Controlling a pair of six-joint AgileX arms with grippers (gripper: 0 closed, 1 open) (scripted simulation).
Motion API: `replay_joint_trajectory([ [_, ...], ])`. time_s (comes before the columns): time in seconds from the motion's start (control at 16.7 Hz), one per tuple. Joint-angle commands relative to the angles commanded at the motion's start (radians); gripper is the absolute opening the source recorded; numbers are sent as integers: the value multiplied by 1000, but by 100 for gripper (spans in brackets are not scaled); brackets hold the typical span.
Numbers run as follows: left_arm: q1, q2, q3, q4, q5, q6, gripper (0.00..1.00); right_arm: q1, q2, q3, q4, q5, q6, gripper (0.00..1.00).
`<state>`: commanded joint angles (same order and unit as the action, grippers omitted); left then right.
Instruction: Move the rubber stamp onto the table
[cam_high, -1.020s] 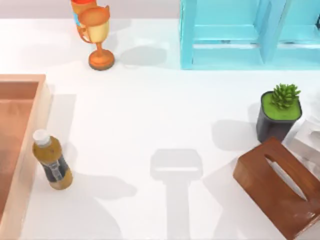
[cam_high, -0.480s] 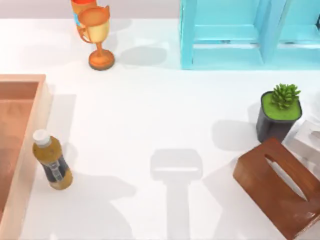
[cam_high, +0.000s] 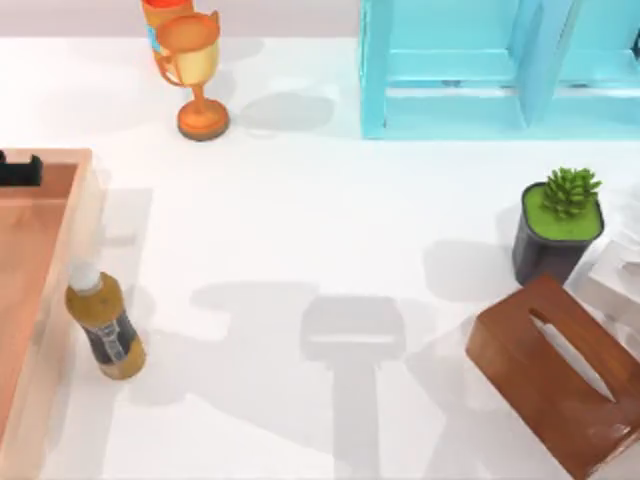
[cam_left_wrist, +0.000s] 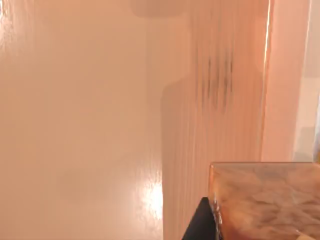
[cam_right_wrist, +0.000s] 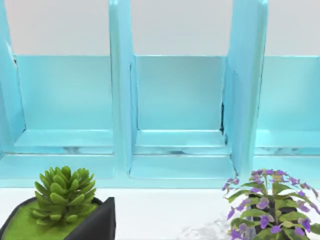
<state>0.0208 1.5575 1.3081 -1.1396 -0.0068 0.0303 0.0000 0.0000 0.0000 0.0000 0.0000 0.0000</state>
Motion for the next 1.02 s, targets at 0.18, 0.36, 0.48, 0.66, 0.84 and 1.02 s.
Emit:
replay_joint_trajectory([
  [0.18,-124,-31,75,-134,5,-118,0,0,0,0,0,0,0,100],
  [0.36,-209,-15,82,-232,5,-196,0,0,0,0,0,0,0,100],
  [0.48,-227,-2,73,-255,4,-214,0,0,0,0,0,0,0,100],
  [0.66,-227,-2,73,-255,4,-214,0,0,0,0,0,0,0,100],
  [0.84,-227,-13,88,-258,4,-211,0,0,0,0,0,0,0,100],
  [1.02,-275,-10,173,-254,4,-223,0,0,0,0,0,0,0,100],
])
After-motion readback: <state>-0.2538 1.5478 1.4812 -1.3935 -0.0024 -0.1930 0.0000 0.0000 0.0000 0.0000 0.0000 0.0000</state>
